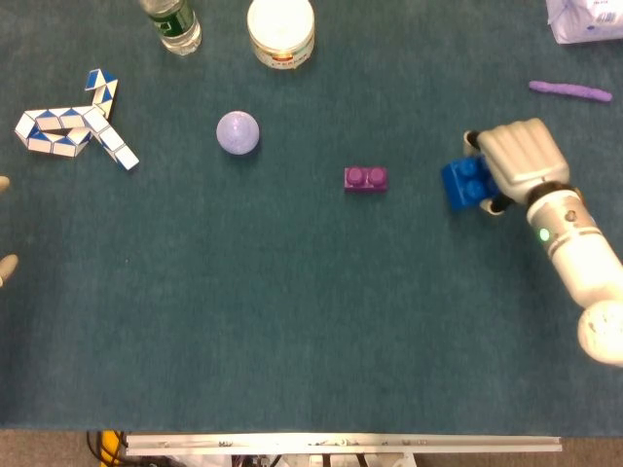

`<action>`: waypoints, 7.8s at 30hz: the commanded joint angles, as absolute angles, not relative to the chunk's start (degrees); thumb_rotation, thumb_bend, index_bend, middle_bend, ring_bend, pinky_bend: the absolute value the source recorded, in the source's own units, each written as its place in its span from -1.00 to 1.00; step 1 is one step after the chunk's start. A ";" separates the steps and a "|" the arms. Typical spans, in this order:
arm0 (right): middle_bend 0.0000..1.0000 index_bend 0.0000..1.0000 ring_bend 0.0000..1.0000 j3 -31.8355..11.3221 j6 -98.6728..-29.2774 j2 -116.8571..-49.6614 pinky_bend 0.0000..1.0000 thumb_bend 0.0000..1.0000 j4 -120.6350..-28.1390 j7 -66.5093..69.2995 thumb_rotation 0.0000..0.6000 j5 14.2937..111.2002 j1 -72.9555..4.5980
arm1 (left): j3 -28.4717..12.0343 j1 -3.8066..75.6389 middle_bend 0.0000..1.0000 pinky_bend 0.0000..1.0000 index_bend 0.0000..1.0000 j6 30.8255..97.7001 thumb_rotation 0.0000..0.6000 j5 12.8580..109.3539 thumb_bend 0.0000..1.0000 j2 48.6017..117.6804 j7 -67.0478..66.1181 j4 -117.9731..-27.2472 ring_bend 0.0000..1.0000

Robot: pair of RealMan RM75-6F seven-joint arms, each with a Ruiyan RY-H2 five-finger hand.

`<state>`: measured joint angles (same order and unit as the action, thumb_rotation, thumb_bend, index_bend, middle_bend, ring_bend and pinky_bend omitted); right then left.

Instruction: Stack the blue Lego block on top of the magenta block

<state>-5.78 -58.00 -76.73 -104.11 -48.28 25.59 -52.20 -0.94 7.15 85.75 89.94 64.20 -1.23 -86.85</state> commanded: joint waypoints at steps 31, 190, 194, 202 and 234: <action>0.84 -0.09 1.00 -16.64 -68.05 -89.96 1.00 -0.67 -98.28 -56.44 1.00 -0.88 -69.02 | -0.46 6.62 -0.64 -0.68 -0.53 86.40 1.00 90.79 -0.70 63.91 0.65 -85.82 -0.65; 0.83 -0.05 1.00 -24.93 -74.87 -107.00 1.00 -0.67 -82.67 -77.44 1.00 -2.12 -70.57 | -0.62 5.52 -0.64 -0.68 -0.53 86.62 1.00 89.62 -0.70 65.27 7.37 -79.18 -0.65; 0.83 -0.05 1.00 -24.80 -74.78 -106.98 1.00 -0.67 -82.88 -77.71 1.00 -1.92 -70.49 | -0.61 5.48 -0.64 -0.68 -0.53 86.72 1.00 89.68 -0.70 65.21 7.30 -79.28 -0.65; 0.83 -0.05 1.00 -24.87 -74.47 -106.98 1.00 -0.67 -82.94 -77.88 1.00 -1.84 -70.35 | -0.65 5.50 -0.64 -0.68 -0.53 86.64 1.00 89.57 -0.70 65.18 7.20 -79.35 -0.65; 0.43 -0.57 0.83 -23.12 -71.38 -98.41 0.96 -0.98 -94.12 -65.12 1.00 8.61 -64.77 | -0.80 5.59 -0.64 -0.68 -0.53 86.78 1.00 89.67 -0.70 65.05 7.04 -79.66 -0.65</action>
<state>-23.31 -70.94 -99.47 -92.90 -66.06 7.59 -65.53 -0.80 5.59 86.78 89.68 65.04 7.04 -79.67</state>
